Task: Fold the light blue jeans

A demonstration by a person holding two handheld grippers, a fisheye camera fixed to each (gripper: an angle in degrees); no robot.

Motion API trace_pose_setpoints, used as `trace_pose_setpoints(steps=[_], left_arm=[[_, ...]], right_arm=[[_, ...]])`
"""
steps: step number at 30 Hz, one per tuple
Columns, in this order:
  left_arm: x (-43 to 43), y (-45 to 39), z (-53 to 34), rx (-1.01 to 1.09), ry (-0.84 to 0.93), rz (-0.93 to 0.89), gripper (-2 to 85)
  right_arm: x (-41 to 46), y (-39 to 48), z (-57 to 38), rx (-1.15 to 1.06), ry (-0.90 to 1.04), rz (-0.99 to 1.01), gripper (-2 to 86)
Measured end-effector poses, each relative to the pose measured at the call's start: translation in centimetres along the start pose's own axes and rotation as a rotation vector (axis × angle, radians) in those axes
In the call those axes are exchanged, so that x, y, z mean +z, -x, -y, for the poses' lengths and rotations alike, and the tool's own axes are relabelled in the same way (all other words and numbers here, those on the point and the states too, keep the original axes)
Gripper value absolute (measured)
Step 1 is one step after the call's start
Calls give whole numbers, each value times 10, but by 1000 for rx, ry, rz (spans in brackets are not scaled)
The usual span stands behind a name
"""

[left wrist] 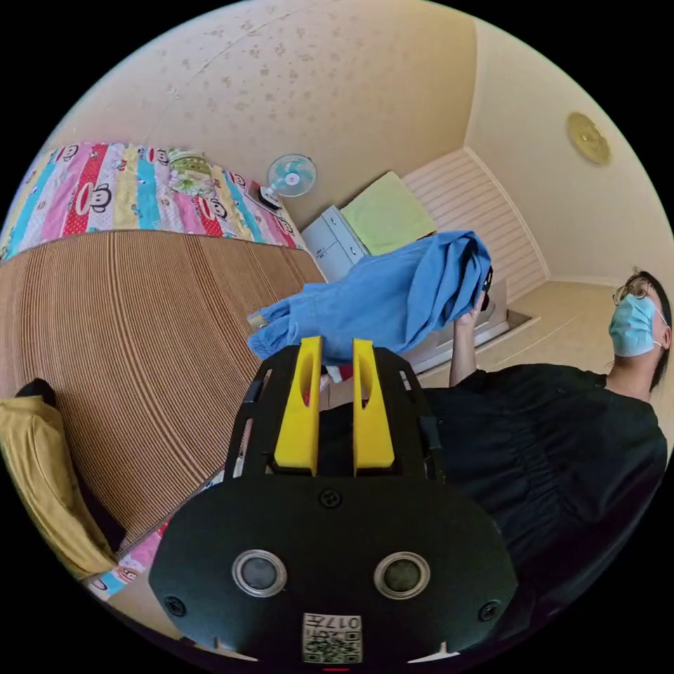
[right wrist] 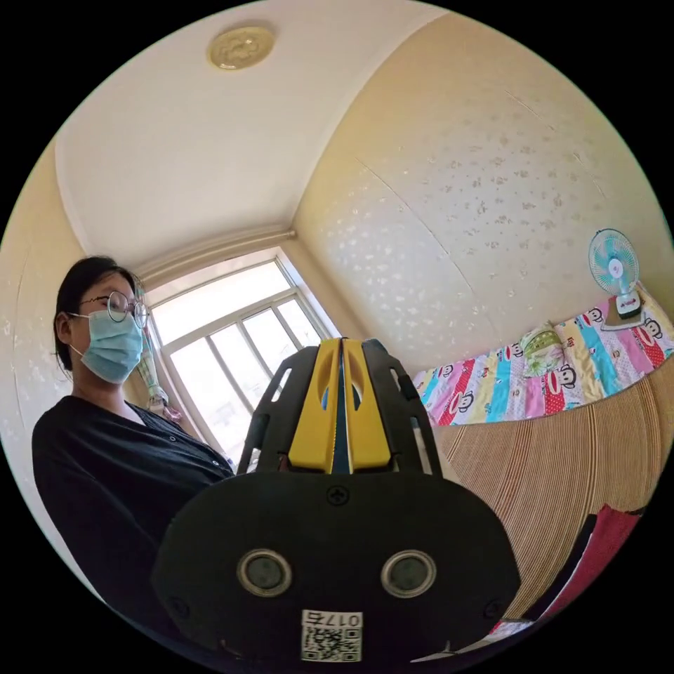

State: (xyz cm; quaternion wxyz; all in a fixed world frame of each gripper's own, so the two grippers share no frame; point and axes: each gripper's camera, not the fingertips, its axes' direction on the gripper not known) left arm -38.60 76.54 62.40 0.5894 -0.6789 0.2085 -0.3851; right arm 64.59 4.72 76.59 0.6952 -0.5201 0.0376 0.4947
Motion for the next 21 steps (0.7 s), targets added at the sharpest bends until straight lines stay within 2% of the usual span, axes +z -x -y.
trace_pose_setpoints(steps=[5,9,14,16,21], left_arm=[[43,-51,23,147,130,-165,99],[69,-75,21,209,196,-225,98],[47,-72,-10,188,101,-358,93],[36,-62,-22,147,90,-332,93],[15,-32,-39,41,66,-247,93]], right_arm=[[65,32,-3,-94,178,109,4],[104,42,4,-146,275,108,3],[102,14,11,-86,181,121,3],[104,-3,14,-45,164,128,2],[130,-24,27,-52,156,330,2]])
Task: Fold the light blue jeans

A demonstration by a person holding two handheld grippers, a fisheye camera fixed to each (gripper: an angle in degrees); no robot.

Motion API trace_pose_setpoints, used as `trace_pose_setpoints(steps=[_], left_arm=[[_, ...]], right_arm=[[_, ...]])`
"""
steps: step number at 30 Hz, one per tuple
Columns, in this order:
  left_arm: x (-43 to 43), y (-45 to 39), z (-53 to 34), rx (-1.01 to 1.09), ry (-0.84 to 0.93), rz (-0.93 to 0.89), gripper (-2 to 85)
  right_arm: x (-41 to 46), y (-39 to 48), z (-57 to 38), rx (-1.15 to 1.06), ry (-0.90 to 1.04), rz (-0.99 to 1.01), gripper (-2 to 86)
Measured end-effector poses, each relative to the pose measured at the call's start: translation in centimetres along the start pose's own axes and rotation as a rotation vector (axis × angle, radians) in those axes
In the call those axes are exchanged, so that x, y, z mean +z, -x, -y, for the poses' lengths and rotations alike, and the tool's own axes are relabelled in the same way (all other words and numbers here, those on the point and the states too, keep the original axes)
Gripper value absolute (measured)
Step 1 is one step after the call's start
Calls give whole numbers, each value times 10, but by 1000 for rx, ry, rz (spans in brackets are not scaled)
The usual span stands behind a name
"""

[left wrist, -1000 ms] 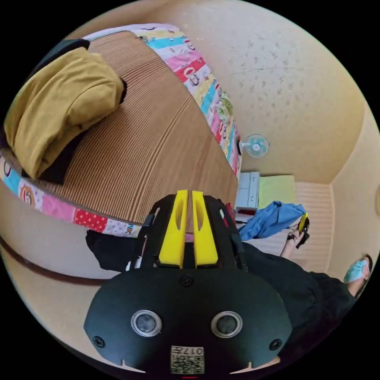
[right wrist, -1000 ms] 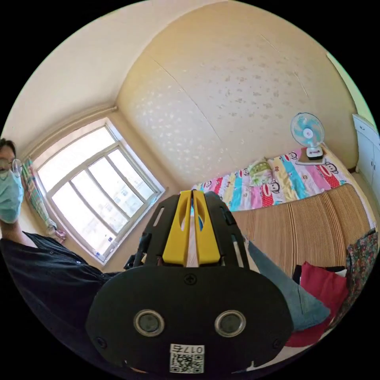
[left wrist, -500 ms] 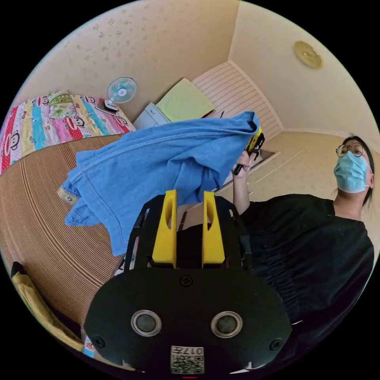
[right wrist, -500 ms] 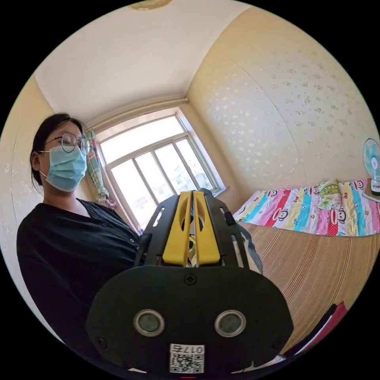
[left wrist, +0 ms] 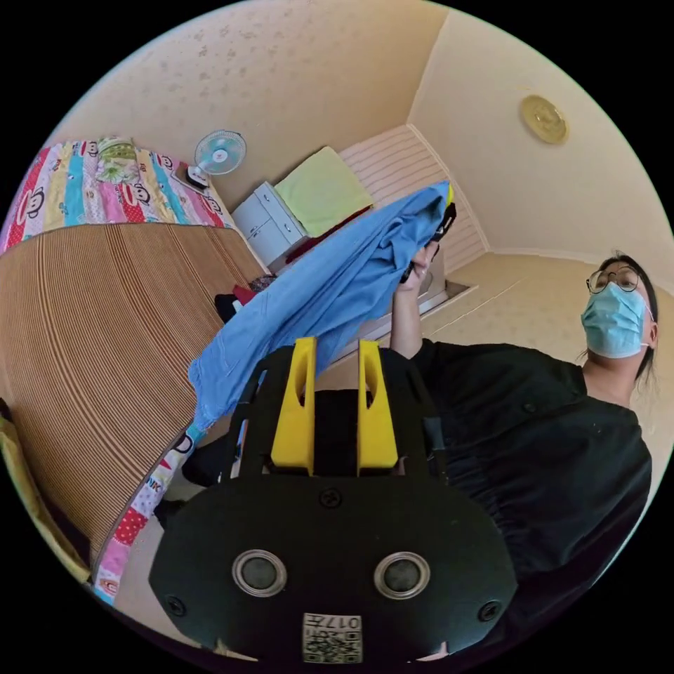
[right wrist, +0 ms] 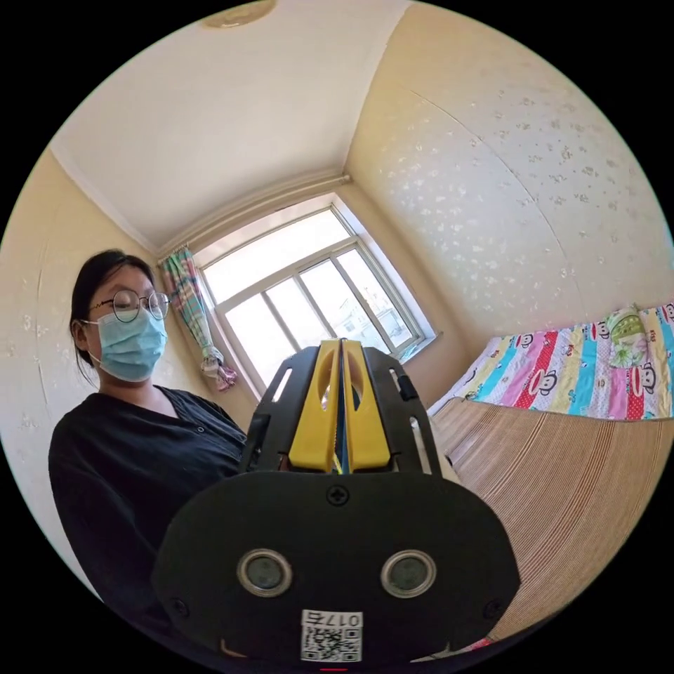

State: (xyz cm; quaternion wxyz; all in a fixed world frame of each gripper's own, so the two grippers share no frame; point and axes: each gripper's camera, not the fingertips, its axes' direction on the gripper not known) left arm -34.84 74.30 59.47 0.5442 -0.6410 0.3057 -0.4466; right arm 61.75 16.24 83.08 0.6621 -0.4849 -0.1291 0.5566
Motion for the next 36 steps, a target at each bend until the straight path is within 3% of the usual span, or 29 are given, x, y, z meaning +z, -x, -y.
trace_pose_setpoints(steps=[7,12,15,19,22,26,29,36], left_arm=[[2,59,6,-254,-81,-119,111],[7,78,16,-357,-86,-178,120],[3,75,20,-330,-124,-148,127],[-4,121,9,-442,-359,-372,127],[18,148,11,-529,-342,-499,95],[29,133,38,-413,-322,-393,3],[20,117,60,-277,-323,-289,-7],[-7,89,84,-63,-441,-292,-10]], right_arm=[[28,-1,60,-157,29,282,2],[15,-16,107,-225,-101,573,2],[5,-25,127,-251,-129,572,2],[2,-35,136,-265,-128,559,2],[8,-50,134,-270,-104,557,2],[14,-77,127,-210,-90,575,2],[8,-99,121,-181,-113,594,3],[-42,-138,103,-172,-195,495,3]])
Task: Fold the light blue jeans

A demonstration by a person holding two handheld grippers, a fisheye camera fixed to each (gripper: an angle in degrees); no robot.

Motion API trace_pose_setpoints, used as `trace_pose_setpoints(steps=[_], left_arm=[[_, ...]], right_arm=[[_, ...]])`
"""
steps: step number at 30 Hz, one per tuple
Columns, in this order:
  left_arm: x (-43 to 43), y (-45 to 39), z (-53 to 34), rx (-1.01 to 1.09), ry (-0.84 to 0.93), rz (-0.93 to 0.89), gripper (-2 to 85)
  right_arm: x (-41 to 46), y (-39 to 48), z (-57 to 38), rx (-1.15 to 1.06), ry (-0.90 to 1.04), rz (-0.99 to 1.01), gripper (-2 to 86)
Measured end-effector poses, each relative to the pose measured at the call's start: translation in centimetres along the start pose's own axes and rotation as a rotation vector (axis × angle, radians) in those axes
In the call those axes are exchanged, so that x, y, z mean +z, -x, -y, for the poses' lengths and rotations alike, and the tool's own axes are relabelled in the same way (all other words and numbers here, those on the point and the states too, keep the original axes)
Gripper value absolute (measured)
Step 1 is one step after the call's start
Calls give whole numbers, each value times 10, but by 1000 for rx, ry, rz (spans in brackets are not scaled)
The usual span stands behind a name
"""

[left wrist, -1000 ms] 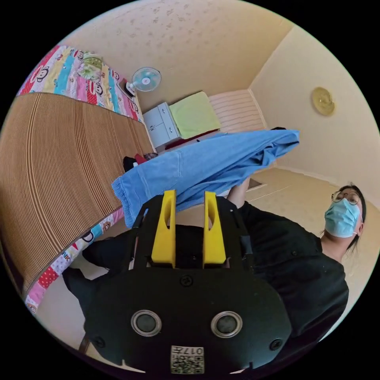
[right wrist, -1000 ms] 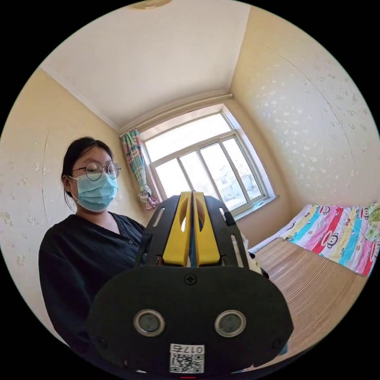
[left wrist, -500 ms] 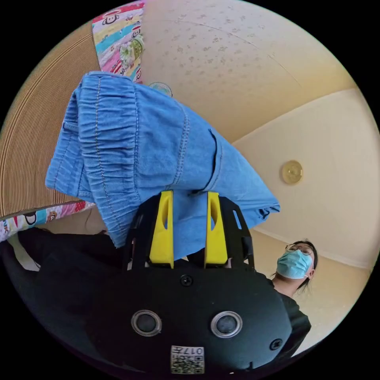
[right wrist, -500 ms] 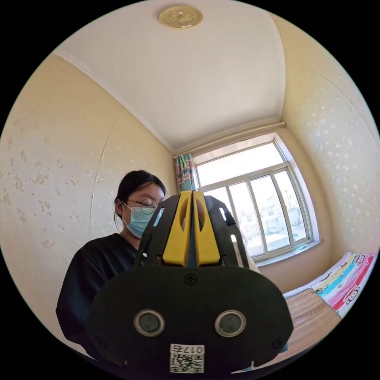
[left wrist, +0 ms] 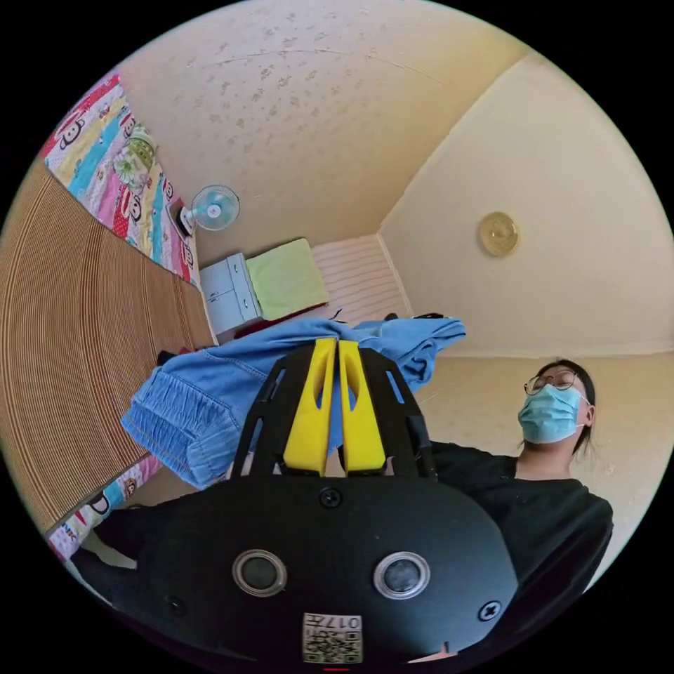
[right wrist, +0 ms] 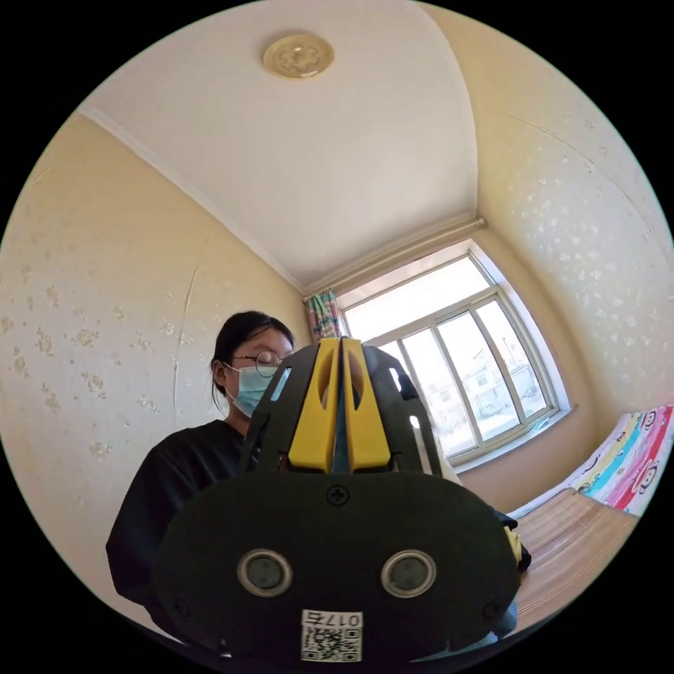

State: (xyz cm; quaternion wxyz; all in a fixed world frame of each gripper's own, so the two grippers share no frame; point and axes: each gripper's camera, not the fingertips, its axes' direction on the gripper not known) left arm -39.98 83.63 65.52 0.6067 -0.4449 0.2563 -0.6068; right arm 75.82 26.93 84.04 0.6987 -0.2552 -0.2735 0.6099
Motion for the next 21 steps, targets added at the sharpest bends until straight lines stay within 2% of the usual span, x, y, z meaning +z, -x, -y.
trace_pose_setpoints(steps=[1,3,5,6,7,8,9,11,13,15,17,20,21], left_arm=[[-3,-11,5,60,-21,-7,-10],[-6,-27,13,142,-52,-48,-10],[-5,-47,25,240,-89,-125,-10],[-3,-51,28,258,-87,-139,-10],[7,-60,36,297,-57,-127,-10],[20,-68,42,348,-11,-68,-10],[28,-70,45,365,8,-29,-10],[64,-59,53,337,88,65,-10],[96,-46,53,310,154,112,-10],[131,-35,47,299,252,164,-10],[173,-26,33,309,381,173,-10],[199,-14,22,266,435,126,-10],[202,-12,21,260,442,159,-10]], right_arm=[[-6,2,-2,-1,12,-41,3],[-28,11,-8,39,89,-292,6],[-39,14,-14,102,191,-625,9],[-45,9,-20,187,279,-936,13],[-48,5,-24,241,312,-1091,15],[-55,-5,-35,321,369,-1331,21],[-60,-14,-49,324,411,-1431,27],[-67,-29,-73,358,407,-1390,40],[-64,-46,-98,375,370,-1131,65],[-39,-73,-127,375,412,-852,100],[-7,-93,-143,365,538,-817,124],[50,-116,-169,312,876,-893,134],[58,-109,-167,265,869,-847,83]])
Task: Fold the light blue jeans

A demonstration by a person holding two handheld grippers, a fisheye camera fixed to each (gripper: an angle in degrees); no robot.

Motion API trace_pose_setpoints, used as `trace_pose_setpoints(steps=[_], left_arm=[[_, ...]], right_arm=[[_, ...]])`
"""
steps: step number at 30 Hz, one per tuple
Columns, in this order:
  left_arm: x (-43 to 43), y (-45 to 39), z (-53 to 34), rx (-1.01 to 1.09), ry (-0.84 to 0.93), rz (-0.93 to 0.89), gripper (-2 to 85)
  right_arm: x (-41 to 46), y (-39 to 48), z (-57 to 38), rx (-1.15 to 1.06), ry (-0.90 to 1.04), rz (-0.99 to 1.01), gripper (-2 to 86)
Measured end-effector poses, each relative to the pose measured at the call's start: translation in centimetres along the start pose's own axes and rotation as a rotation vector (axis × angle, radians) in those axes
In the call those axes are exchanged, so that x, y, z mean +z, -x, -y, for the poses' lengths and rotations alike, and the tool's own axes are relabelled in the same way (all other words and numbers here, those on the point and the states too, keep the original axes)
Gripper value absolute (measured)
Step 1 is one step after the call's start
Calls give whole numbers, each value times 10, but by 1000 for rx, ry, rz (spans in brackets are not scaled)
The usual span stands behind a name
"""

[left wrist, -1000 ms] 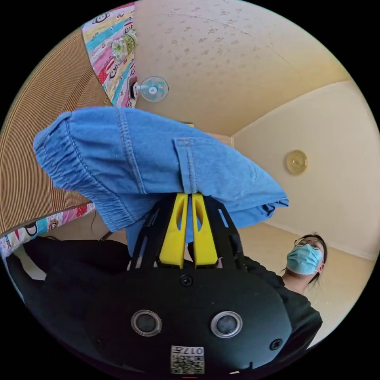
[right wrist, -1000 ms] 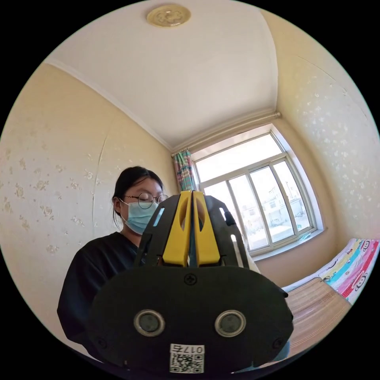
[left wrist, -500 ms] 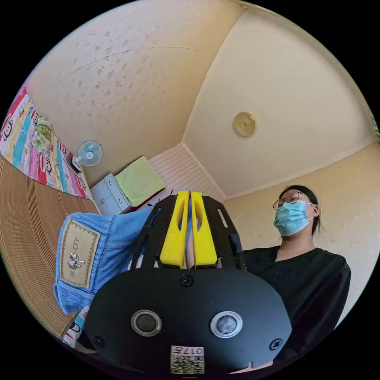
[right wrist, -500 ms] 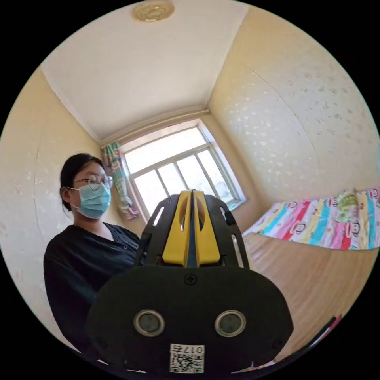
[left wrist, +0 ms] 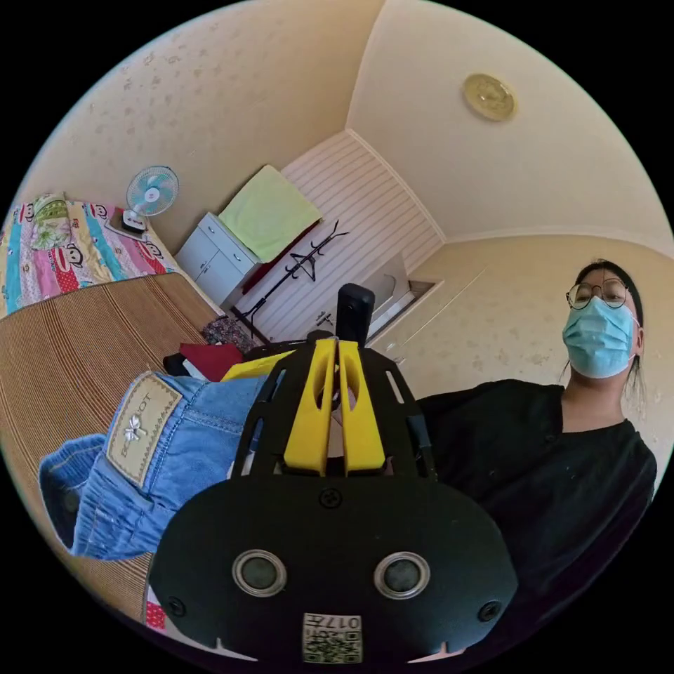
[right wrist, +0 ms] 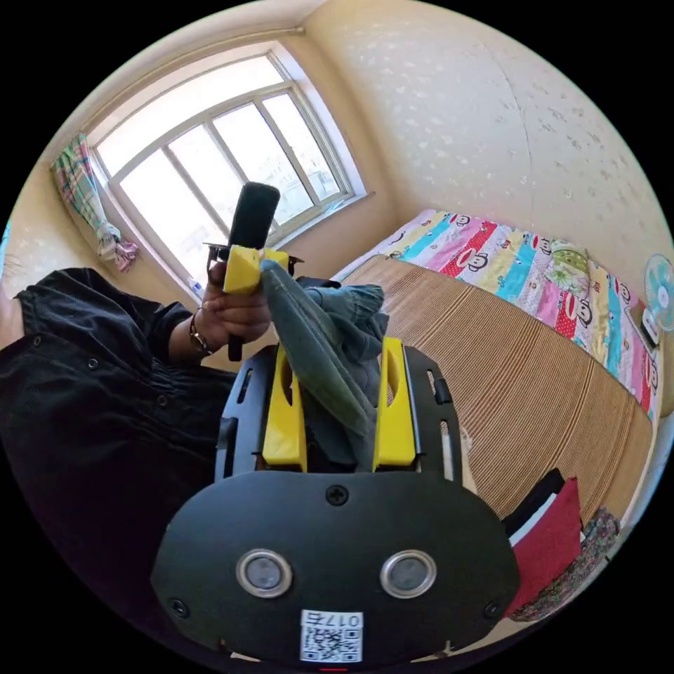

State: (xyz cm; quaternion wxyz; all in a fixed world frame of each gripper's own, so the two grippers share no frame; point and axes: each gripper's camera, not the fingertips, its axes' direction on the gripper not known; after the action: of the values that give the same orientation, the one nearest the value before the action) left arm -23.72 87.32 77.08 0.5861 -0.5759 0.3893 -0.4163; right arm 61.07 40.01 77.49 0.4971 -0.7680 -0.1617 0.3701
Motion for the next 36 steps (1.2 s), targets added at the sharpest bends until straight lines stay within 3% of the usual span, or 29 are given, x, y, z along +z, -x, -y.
trace_pose_setpoints(steps=[3,6,12,16,18,21,25,29,36], left_arm=[[-6,-2,-1,-7,3,96,-8],[-35,-11,-10,54,-108,82,-2],[-98,-6,-47,-82,-321,361,98],[-104,22,-58,-153,-386,195,138],[-93,36,-55,-183,-379,113,146],[-63,65,-45,-267,-295,-17,168],[-26,85,-35,-281,-180,-119,185],[-29,86,-22,-186,-175,-194,191],[-74,81,-16,-29,-222,-170,186]], right_arm=[[-14,5,3,21,16,-102,33],[-53,7,3,-35,-56,-74,10],[-191,-4,-17,-357,-507,398,9],[-241,-17,-41,-632,-755,714,9],[-248,-40,-53,-780,-909,989,8],[-240,-66,-57,-824,-1038,1216,6],[-231,-69,-59,-827,-1073,1326,5],[-230,-61,-57,-864,-1075,1451,5],[-259,-33,-59,-957,-1079,1430,5]])
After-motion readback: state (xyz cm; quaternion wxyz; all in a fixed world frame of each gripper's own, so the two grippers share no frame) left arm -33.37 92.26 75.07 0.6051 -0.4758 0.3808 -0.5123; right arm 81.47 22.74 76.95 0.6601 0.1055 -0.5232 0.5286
